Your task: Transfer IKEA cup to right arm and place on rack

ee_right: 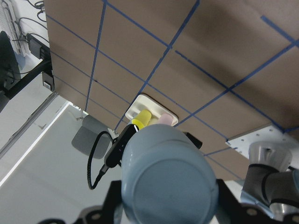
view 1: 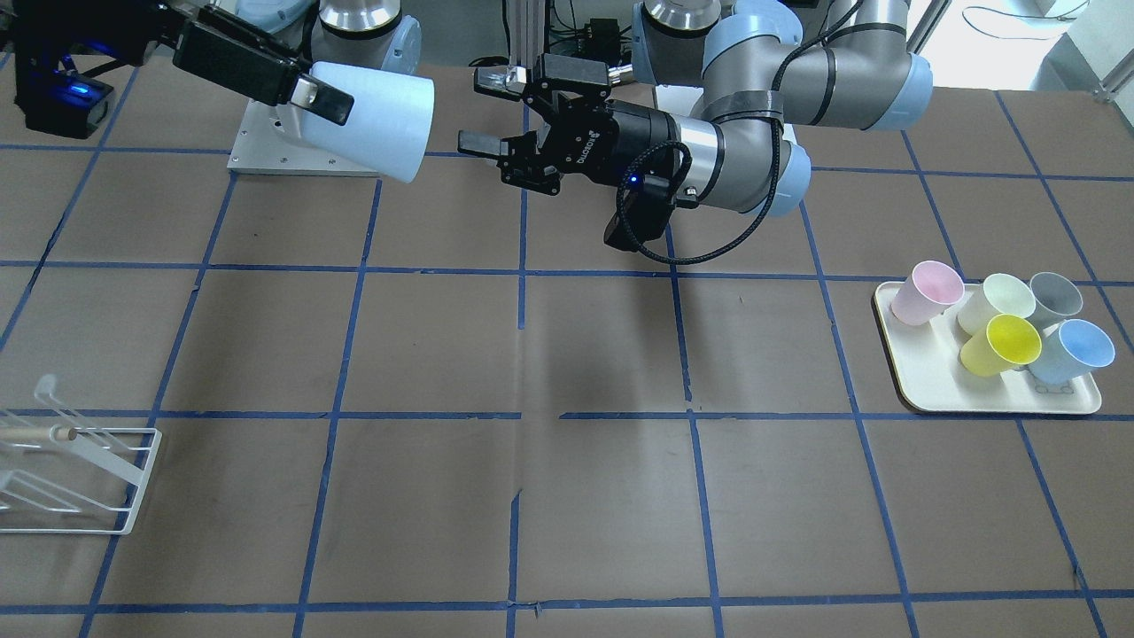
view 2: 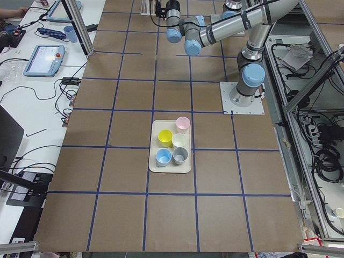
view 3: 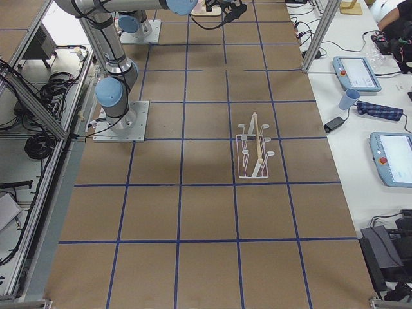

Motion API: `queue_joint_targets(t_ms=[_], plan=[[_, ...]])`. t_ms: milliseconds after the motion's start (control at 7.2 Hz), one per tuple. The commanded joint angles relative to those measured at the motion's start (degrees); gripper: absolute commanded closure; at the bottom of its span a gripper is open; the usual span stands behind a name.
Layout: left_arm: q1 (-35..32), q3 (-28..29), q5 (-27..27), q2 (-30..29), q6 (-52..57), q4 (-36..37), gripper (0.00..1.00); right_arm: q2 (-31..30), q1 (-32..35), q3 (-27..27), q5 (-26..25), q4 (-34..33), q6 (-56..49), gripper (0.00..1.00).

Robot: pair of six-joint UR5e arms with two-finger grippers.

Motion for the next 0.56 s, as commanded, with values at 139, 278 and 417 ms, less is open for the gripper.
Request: queue_joint_targets(t_ms=[139, 278, 417], plan=[[2.49, 0.31, 8.0, 0.09, -0.43, 0.18, 0.2, 1.38, -0.38, 0.74, -13.61, -13.61, -3.58, 0.85], [4.24, 2.14, 15.64, 0.0, -0.44, 0.09, 0.19, 1.83, -0.38, 0.74, -19.22, -13.99, -9.01, 0.87], [5.38, 4.24, 25.38, 0.0, -0.7, -0.43, 0.19, 2.35, -0.38, 0.74, -25.11, -13.91, -16.11, 0.89]])
